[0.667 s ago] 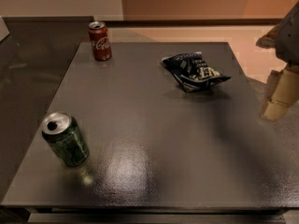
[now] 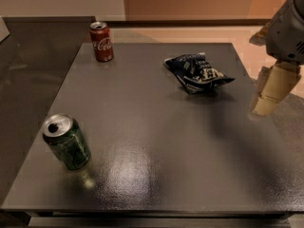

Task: Pick coke can

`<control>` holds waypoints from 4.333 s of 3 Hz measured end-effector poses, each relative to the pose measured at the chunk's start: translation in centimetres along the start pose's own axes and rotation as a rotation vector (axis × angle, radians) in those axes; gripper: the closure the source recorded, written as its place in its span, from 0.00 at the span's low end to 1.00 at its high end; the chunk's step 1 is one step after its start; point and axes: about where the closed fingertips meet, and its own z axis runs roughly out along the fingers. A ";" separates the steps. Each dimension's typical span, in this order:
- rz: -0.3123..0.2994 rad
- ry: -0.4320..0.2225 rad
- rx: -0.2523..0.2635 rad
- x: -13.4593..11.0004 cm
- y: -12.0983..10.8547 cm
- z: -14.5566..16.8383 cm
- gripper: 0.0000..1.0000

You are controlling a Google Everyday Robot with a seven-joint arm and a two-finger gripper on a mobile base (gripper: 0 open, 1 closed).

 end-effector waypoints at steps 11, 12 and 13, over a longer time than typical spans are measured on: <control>0.263 -0.651 0.173 -32.2 -19.6 19.1 0.00; 0.284 -0.695 0.122 -35.2 -19.9 20.0 0.00; 0.301 -0.722 0.063 -37.4 -19.9 20.9 0.00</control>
Offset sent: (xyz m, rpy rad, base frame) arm 0.1007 0.0717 -0.0160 0.1388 -0.0762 0.0332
